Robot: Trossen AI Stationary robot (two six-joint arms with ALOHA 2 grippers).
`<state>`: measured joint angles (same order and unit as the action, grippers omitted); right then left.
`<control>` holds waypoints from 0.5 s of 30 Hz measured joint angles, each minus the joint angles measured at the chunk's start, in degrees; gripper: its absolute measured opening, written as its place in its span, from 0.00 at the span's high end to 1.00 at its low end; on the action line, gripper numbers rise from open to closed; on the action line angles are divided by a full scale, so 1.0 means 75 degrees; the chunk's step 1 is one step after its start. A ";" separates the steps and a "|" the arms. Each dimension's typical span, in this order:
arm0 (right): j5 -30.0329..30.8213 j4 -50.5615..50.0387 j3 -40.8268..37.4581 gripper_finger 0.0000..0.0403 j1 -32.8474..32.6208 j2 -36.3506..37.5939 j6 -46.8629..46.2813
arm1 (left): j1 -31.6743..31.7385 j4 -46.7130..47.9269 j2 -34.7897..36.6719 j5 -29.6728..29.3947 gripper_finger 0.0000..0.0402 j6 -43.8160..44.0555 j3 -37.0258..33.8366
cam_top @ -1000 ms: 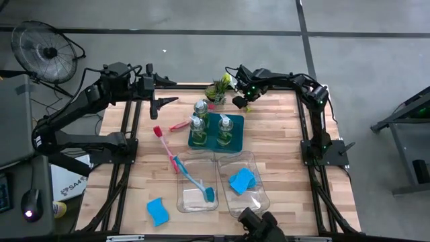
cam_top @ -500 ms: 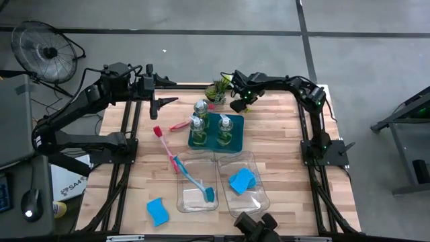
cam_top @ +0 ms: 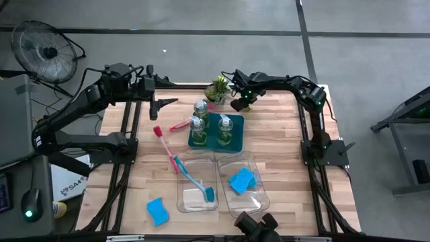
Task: Pick & Place Kitchen Sink Supplies
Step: Put the green dish brush into the left transparent bin
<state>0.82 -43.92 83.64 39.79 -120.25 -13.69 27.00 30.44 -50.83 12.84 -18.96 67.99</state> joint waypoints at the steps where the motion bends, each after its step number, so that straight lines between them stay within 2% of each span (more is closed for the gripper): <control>1: 0.0000 -0.0001 0.0000 0.82 0.0000 -0.0002 0.0000 | 0.0000 -0.0003 0.0000 0.0000 0.40 0.0000 0.0000; 11: 0.0097 -0.0097 -0.0013 0.82 0.0086 0.0047 -0.0564 | 0.0000 -0.0014 0.0000 0.0015 0.40 0.0055 0.0000; 15: 0.0514 -0.0166 -0.0046 0.82 0.0213 0.0265 -0.0780 | 0.0000 -0.0018 0.0000 0.0017 0.40 0.0111 0.0000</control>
<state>4.67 -45.16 83.29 41.39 -118.27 -19.54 27.00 30.30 -50.83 12.97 -18.13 67.99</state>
